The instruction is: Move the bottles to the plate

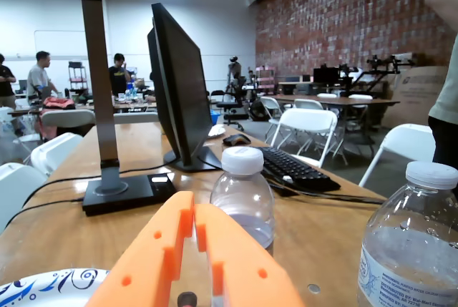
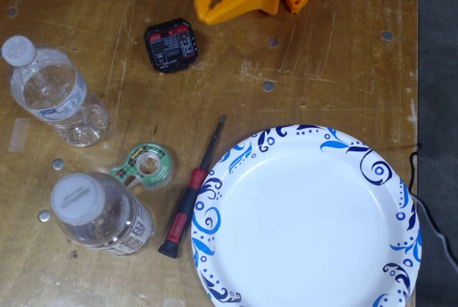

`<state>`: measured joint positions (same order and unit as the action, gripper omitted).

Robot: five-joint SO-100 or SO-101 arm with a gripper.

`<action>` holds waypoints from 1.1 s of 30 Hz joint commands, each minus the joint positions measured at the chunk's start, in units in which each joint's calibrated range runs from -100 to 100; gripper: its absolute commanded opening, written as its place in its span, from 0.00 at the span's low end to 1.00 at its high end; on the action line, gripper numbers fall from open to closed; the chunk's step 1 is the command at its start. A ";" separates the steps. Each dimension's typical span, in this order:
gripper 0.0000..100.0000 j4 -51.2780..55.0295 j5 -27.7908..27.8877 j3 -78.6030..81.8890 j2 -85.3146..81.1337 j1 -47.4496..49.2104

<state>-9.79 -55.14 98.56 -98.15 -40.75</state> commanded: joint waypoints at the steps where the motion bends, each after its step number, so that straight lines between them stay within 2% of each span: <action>1: 0.02 -1.00 -0.10 -1.44 -0.58 -2.43; 4: 0.03 3.17 -0.20 -6.76 1.44 -3.62; 8: 0.16 10.14 -0.98 -19.82 12.07 -0.60; 11: 0.26 10.57 -1.51 -28.92 24.29 3.60; 15: 0.33 10.40 -1.56 -40.18 40.99 6.62; 23: 0.45 -0.74 -1.25 -56.85 69.23 4.68; 33: 0.48 -11.10 -1.09 -76.13 96.38 3.07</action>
<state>-18.38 -56.34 28.69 -5.12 -38.01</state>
